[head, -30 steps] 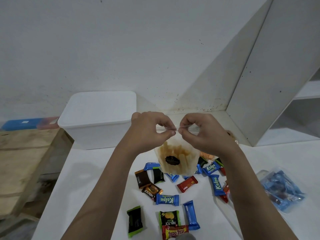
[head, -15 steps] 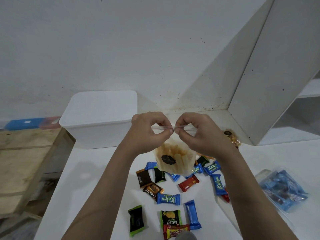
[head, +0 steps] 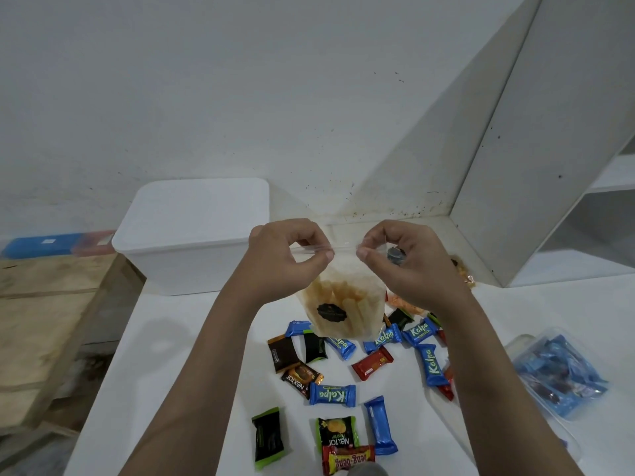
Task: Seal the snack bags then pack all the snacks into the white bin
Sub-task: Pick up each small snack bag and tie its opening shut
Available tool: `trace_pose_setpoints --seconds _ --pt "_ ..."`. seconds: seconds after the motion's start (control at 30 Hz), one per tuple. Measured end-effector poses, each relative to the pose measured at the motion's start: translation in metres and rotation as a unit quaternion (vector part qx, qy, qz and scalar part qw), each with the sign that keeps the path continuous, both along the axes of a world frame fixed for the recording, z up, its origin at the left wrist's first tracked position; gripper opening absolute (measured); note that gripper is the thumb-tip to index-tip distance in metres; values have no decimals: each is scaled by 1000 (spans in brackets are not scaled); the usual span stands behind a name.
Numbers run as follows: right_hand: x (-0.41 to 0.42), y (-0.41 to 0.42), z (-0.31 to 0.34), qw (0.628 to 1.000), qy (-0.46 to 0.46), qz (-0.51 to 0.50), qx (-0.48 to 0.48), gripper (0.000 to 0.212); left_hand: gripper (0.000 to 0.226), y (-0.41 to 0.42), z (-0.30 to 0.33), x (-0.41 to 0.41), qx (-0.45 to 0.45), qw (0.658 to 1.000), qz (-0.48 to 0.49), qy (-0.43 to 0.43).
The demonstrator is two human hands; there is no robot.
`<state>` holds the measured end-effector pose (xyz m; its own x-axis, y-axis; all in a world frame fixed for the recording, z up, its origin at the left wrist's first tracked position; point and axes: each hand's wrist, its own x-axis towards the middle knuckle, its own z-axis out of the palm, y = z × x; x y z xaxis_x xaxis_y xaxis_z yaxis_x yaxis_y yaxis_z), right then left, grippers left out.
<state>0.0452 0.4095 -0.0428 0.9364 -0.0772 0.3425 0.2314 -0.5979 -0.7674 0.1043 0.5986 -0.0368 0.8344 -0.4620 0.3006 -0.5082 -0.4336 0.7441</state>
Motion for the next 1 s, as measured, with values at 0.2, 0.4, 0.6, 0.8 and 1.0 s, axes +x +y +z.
trace_pose_setpoints --seconds 0.2,0.4,0.6,0.8,1.0 --pt "1 2 -2 999 -29 4 -14 6 7 -7 8 -7 59 997 -9 -44" --pt "2 4 -3 999 -37 19 -19 8 8 -13 8 -7 13 999 -37 -36" --pt "1 7 -5 999 -33 28 -19 10 7 -15 3 -8 -4 997 -43 -61" --pt "0 11 -1 997 -41 42 -52 12 7 -14 0 -4 -18 999 -35 -38" --pt "1 9 -3 999 -7 38 29 8 9 -12 1 -3 -20 999 -24 -7"
